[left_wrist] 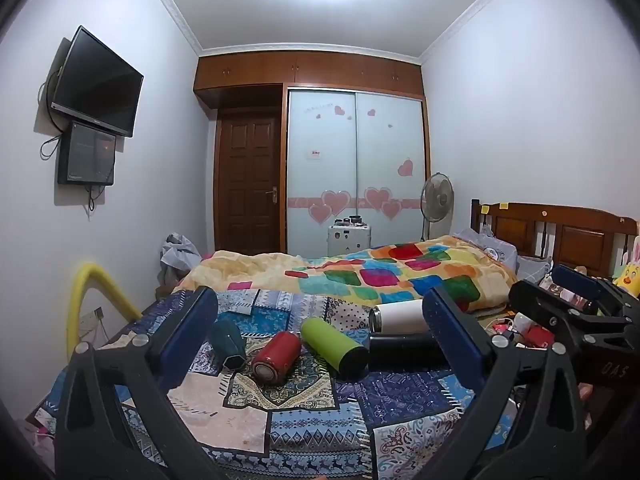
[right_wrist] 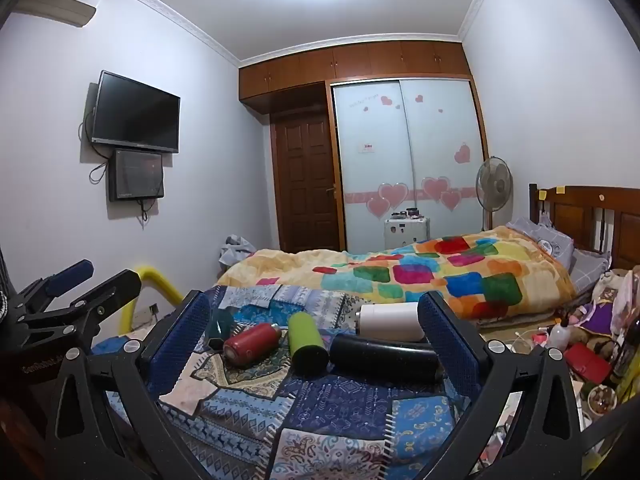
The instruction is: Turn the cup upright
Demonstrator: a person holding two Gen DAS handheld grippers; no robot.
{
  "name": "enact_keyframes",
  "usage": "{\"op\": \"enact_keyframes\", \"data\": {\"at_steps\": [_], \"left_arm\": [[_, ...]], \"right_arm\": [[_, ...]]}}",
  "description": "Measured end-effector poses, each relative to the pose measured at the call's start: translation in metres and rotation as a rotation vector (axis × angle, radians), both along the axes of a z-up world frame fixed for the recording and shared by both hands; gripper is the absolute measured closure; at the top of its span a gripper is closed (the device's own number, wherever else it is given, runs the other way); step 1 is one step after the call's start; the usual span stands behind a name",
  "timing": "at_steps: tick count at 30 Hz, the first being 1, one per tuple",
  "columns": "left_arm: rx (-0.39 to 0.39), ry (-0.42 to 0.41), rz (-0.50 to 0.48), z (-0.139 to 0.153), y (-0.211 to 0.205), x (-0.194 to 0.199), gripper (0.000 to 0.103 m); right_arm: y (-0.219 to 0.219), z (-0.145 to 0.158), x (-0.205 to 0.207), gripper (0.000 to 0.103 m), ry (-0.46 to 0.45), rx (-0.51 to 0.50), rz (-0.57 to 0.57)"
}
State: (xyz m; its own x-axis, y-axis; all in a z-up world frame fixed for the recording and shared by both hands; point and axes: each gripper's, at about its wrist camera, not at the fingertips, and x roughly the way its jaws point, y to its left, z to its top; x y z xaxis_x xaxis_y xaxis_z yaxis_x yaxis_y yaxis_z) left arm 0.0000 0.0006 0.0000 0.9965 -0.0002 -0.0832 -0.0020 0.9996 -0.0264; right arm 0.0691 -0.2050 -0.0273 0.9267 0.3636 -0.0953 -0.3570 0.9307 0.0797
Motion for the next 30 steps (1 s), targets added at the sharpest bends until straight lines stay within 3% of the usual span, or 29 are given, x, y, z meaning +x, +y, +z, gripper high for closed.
{"op": "enact_keyframes", "data": {"at_steps": [30], "left_arm": [[0.018,-0.001,-0.001,0.0005,0.0003,0.0025,0.0]], "right_arm": [[0.0002,-0.0005,-0.001,0.0,0.01,-0.004,-0.001]]}}
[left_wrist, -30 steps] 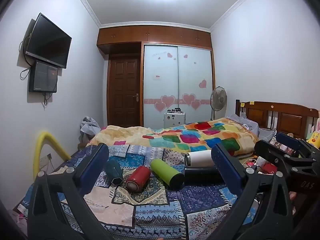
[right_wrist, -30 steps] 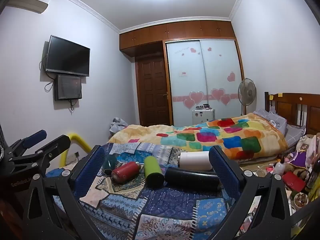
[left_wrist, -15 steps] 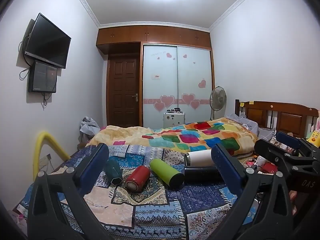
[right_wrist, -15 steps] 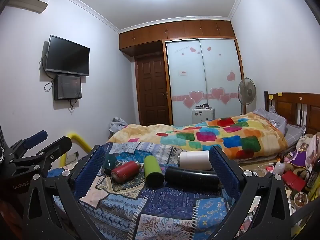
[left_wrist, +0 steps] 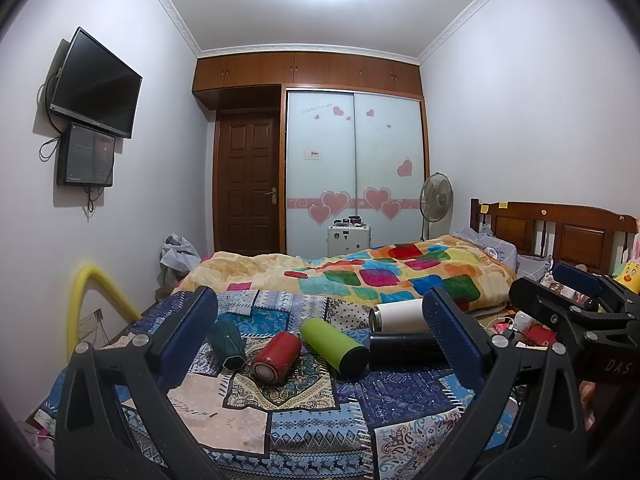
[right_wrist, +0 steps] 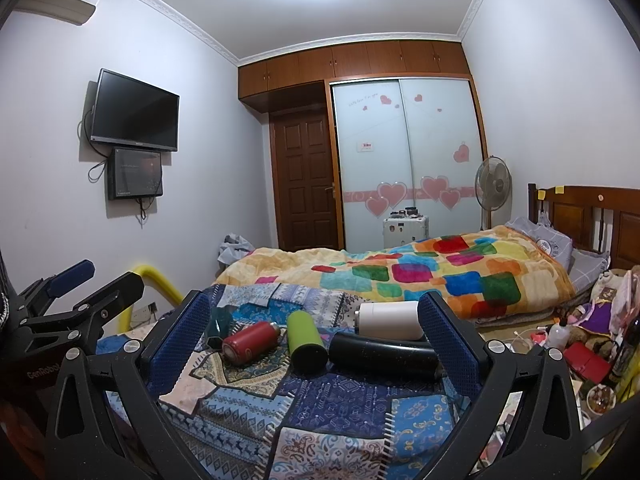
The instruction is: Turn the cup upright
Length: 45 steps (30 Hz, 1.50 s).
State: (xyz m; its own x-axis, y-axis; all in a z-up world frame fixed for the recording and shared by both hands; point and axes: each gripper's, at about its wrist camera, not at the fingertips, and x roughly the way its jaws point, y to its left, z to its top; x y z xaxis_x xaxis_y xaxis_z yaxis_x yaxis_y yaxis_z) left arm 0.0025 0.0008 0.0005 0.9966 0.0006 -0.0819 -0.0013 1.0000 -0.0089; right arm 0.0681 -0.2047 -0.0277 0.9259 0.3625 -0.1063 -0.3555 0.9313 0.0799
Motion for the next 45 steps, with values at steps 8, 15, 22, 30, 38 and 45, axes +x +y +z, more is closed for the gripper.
{"op": "enact_keyframes", "data": {"at_steps": [8,15,22,30,38,45], "left_arm": [[0.0,-0.007,-0.006,-0.0006,-0.0028,-0.0016,0.0],[0.003,-0.008,-0.007,0.0014,-0.0017,-0.0016,0.0],[0.003,-0.006,-0.01,0.0007,-0.002,-0.0022,0.0],[0.003,-0.007,-0.007,0.0004,-0.0036,-0.0025,0.0],[0.003,-0.007,-0.008,-0.0002,-0.0034,-0.0034,0.0],[0.002,-0.005,-0.005,-0.001,-0.0034,-0.0037,0.0]], "right_arm": [[0.0007,0.0006,-0.0005,0.0,0.0,-0.001,0.0],[0.0009,0.0006,-0.0008,0.0,0.0,-0.002,0.0],[0.0012,0.0007,-0.001,0.0,0.0,-0.003,0.001],[0.001,0.0017,0.0,0.0,-0.001,-0.005,0.0],[0.0011,0.0009,-0.0003,0.0,-0.001,-0.005,0.001],[0.0002,0.0004,-0.0002,0.0,-0.001,-0.005,0.001]]}}
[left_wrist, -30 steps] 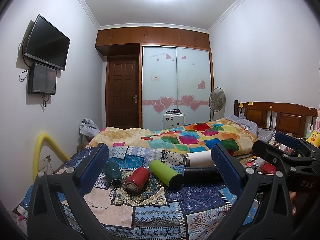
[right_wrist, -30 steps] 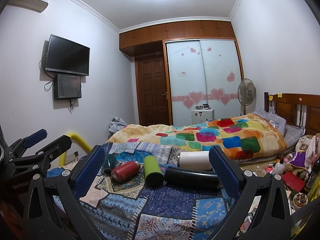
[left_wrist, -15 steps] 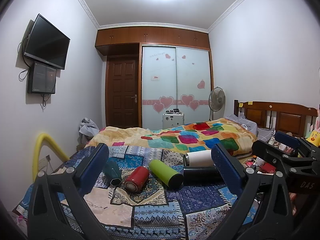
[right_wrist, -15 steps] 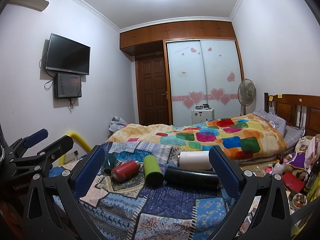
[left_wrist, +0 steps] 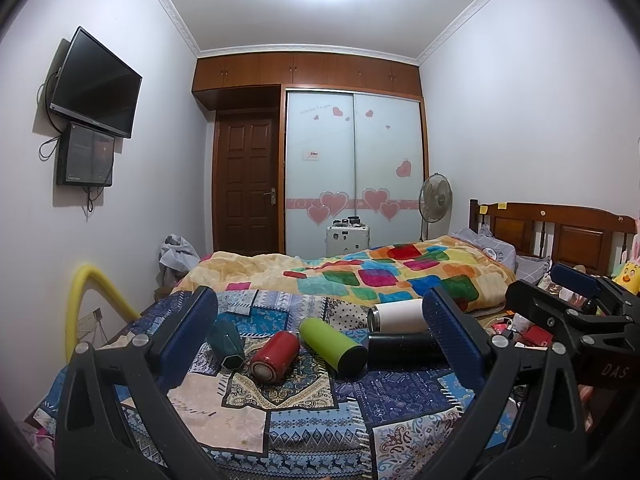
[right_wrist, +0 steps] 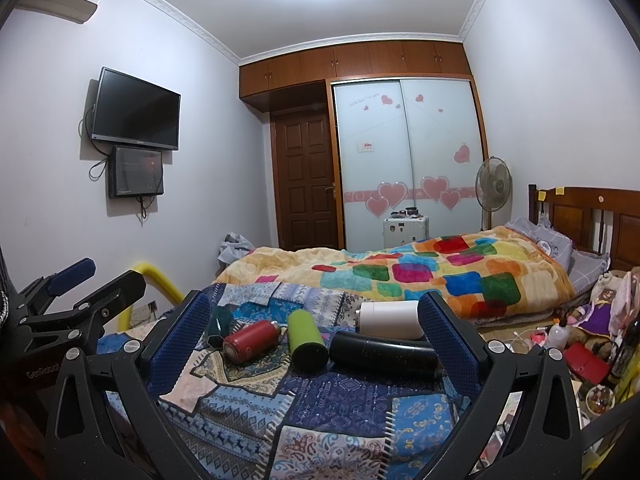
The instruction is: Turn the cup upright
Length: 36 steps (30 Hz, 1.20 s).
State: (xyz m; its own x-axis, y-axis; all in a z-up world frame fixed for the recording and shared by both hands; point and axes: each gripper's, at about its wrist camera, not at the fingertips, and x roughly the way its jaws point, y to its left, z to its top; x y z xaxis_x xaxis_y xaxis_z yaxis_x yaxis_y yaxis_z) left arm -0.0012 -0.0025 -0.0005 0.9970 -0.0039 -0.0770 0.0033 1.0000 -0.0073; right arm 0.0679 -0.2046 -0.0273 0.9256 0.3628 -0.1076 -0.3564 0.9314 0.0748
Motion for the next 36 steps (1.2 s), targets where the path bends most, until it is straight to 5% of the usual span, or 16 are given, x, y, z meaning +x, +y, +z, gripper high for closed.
{"op": "enact_keyframes", "data": {"at_steps": [17,30,36], "left_arm": [[0.001,0.066,0.02,-0.017,0.006,0.021,0.0],[-0.03,0.382,-0.023,-0.067,0.05,0.134,0.0],[0.026,0.54,-0.017,-0.097,0.063,0.21,0.01]], "right_arm": [[0.004,-0.014,0.015,0.0,0.054,-0.012,-0.002],[-0.001,-0.063,0.077,0.0,0.216,-0.082,-0.055],[-0.004,-0.084,0.108,0.0,0.292,-0.103,-0.076]]}}
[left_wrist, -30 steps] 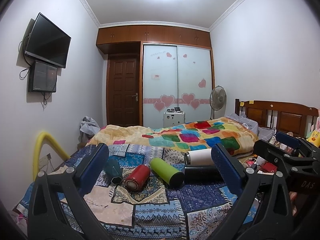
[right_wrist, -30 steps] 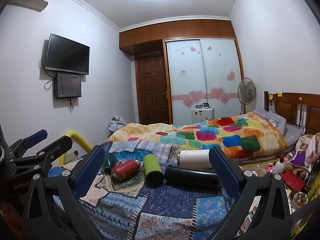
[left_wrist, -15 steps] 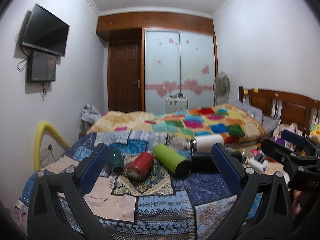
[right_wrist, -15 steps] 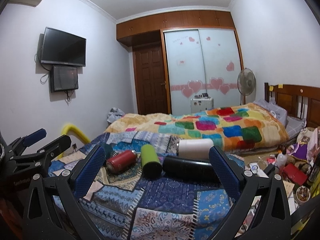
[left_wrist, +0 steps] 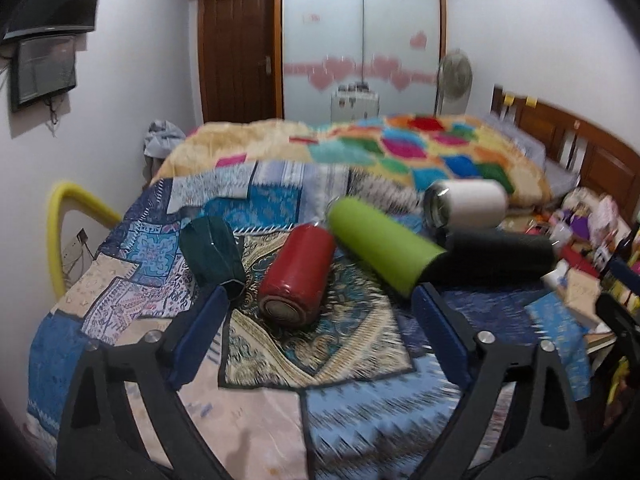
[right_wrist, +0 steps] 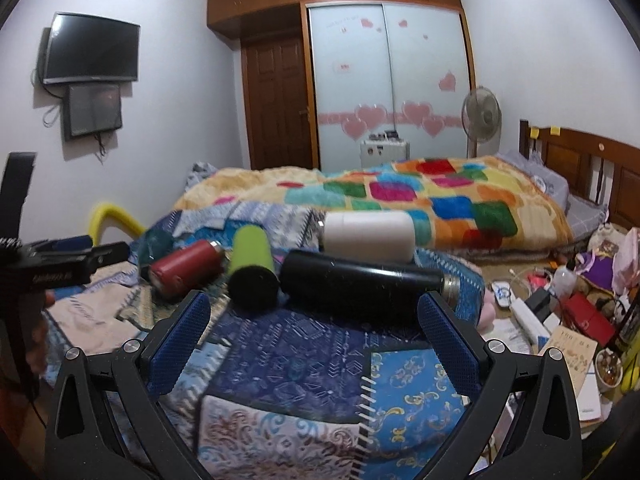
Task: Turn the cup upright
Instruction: 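Move the left tool down to the lying red bottle, fingers around it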
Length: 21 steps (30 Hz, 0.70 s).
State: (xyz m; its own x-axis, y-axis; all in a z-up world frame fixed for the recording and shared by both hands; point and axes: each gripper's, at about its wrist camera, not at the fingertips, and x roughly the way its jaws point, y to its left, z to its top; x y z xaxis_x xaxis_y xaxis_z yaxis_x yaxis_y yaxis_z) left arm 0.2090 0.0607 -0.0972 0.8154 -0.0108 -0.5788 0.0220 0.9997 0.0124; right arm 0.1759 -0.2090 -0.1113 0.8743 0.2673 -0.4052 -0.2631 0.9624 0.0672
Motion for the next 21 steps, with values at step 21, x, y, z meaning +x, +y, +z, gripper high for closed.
{"op": "enact_keyframes", "data": {"at_steps": [21], "left_arm": [[0.146,0.306,-0.101,-0.072,0.004,0.123,0.03]], "right_arm": [[0.01,-0.035,0.057,0.0,0.102,-0.01,0.054]]}}
